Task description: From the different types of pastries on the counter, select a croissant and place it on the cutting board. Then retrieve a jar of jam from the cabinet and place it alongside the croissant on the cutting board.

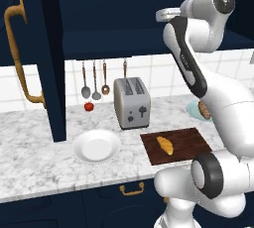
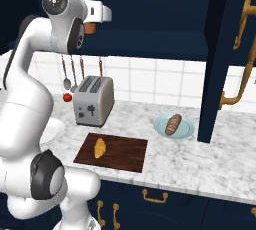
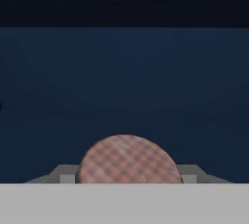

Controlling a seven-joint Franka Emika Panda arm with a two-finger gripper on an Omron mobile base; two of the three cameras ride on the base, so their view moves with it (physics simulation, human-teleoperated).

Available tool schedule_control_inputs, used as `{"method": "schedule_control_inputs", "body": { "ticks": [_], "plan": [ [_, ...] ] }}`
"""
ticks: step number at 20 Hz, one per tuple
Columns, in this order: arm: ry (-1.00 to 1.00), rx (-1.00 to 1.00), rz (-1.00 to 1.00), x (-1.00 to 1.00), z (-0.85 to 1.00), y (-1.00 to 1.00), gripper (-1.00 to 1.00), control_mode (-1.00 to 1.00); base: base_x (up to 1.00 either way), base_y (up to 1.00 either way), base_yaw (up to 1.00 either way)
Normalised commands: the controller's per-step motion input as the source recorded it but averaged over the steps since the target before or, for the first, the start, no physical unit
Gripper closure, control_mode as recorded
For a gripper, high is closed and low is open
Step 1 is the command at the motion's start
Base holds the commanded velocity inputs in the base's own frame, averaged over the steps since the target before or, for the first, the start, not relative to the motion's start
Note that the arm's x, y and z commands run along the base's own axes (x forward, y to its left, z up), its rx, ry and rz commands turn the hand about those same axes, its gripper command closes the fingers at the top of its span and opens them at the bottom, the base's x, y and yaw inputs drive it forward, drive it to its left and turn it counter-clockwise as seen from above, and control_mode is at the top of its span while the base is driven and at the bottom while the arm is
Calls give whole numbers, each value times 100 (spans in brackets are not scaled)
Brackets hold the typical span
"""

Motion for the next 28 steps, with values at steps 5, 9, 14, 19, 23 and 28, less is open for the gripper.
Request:
{"method": "schedule_control_inputs", "body": {
  "ticks": [5,9,14,19,23,28],
  "plan": [
    [-5,0,0,-79,-24,-42,100,-100,0,0,0],
    [0,0,0,-59,-30,-24,100,-100,0,0,0],
    [1,0,0,-47,-7,-16,100,-100,0,0,0],
    [2,0,0,-31,-14,-13,100,-100,0,0,0],
    [6,0,0,-21,-25,-8,100,-100,0,0,0],
    [13,0,0,-2,-27,-3,100,-100,0,0,0]
  ]
}}
